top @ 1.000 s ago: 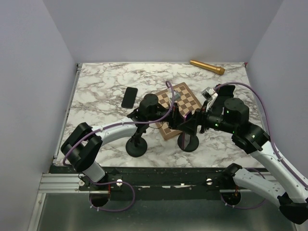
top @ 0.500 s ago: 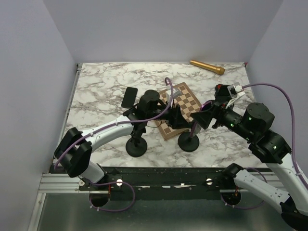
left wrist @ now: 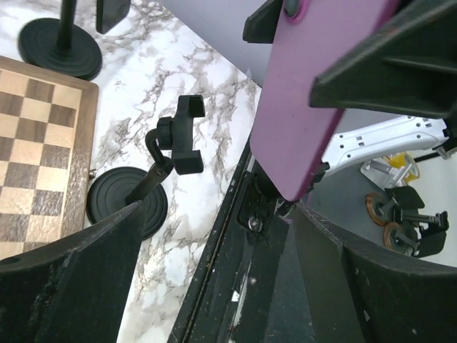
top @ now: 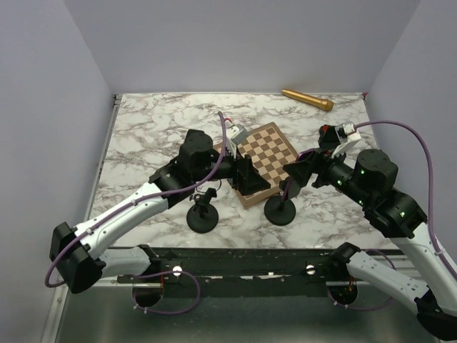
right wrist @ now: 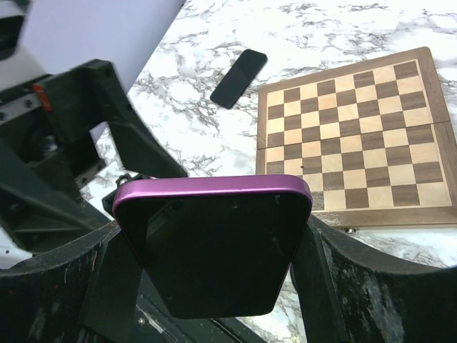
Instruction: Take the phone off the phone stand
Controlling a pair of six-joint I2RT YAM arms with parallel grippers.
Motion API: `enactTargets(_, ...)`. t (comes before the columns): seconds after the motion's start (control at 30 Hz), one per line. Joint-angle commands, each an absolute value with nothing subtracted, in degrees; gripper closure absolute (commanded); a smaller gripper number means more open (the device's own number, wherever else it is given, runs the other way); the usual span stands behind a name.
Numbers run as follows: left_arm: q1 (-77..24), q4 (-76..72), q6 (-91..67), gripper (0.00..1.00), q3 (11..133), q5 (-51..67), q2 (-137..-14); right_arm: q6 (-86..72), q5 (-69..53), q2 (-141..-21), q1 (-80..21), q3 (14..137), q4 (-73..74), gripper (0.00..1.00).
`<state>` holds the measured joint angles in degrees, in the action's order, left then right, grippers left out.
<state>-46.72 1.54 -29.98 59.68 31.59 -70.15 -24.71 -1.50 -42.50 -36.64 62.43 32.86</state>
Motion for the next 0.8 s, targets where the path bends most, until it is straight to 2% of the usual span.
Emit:
enactTargets(0.0, -46.69, 7.92, -30.19, 0.11, 62.07, 26.28, -63.84, -27.21, 2.97, -43.40, -36.61, 65.09, 31.33, 0.99)
enactTargets(0.2, -49.34, 3.62, -36.90, 0.08, 61.95, 27.54, -61.48, -30.35, 4.64, -45.39, -36.56, 63.86, 28.85, 0.99)
enactTargets(0.33, -54.90, 5.22, -34.92, 0.09, 64.51, 19.96, -64.32, -31.80, 1.67, -46.98, -36.56, 63.84, 27.42, 0.99)
enactTargets(0.43, -56.74, 8.63, -34.68, 0.16, 67.30, 15.30, -67.16, -33.18, -1.52, -47.24, -36.58, 64.46, 26.83, 0.99)
enactTargets(0.77, -61.20, 14.23, -29.44, 0.52, 75.20, 3.62, -73.90, -36.46, -4.83, -47.25, -36.58, 63.31, 26.05, 0.99)
